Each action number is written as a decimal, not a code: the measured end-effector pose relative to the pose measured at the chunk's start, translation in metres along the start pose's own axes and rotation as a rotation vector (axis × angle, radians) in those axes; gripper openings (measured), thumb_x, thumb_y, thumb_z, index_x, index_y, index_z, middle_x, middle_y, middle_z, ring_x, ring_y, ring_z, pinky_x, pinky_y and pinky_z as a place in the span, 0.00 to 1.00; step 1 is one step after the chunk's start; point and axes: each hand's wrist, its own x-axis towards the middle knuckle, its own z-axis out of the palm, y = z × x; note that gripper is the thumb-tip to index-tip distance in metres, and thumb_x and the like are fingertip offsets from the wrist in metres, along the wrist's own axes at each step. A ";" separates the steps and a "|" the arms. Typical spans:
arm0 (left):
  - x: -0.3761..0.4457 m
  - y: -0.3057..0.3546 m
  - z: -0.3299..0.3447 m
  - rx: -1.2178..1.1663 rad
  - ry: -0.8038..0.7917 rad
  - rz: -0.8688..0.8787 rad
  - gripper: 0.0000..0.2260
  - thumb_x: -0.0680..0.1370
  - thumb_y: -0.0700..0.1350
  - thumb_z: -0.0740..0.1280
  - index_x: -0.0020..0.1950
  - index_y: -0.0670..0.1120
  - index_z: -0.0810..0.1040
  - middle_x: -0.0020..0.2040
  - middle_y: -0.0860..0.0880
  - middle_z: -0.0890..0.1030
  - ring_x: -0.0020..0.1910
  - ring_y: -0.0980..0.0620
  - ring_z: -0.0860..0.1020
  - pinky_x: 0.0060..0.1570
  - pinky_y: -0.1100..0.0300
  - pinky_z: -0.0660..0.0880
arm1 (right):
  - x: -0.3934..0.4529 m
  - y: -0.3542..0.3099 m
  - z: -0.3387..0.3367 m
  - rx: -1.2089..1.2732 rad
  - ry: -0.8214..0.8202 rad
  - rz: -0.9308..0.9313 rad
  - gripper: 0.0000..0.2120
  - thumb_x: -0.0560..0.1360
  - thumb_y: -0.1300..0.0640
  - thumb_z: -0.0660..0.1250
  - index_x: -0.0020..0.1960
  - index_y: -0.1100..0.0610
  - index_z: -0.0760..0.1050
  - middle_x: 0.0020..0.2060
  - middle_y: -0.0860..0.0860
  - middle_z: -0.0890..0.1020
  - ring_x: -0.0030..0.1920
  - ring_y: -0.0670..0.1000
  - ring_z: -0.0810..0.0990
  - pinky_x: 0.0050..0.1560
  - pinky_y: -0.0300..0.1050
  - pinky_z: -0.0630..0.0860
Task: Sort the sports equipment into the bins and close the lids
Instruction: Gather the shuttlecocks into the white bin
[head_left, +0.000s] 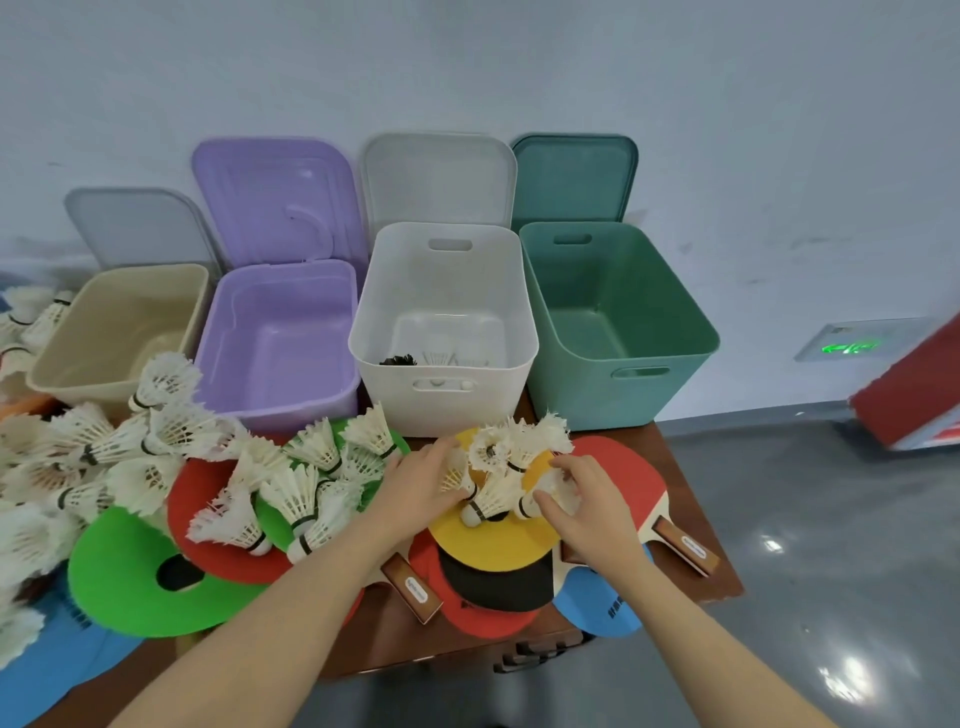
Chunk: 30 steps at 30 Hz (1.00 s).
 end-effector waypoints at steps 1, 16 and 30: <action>-0.002 0.001 0.000 -0.030 0.024 -0.001 0.29 0.73 0.56 0.67 0.70 0.52 0.62 0.64 0.52 0.73 0.64 0.50 0.70 0.65 0.48 0.61 | -0.001 0.000 -0.001 -0.008 0.011 -0.012 0.18 0.72 0.47 0.68 0.60 0.53 0.73 0.50 0.42 0.74 0.51 0.45 0.73 0.53 0.49 0.73; 0.002 0.036 -0.096 0.053 0.644 0.210 0.26 0.72 0.56 0.60 0.66 0.45 0.70 0.57 0.46 0.78 0.56 0.45 0.75 0.54 0.58 0.62 | 0.070 -0.078 -0.041 0.107 0.315 -0.279 0.18 0.72 0.48 0.67 0.57 0.57 0.74 0.48 0.44 0.74 0.48 0.44 0.73 0.50 0.43 0.72; 0.089 0.031 -0.149 0.280 0.323 -0.128 0.33 0.76 0.54 0.63 0.76 0.47 0.52 0.73 0.47 0.62 0.69 0.44 0.61 0.64 0.51 0.59 | 0.184 -0.092 -0.034 -0.236 0.035 -0.180 0.31 0.74 0.43 0.66 0.70 0.56 0.63 0.67 0.52 0.69 0.66 0.54 0.67 0.66 0.48 0.62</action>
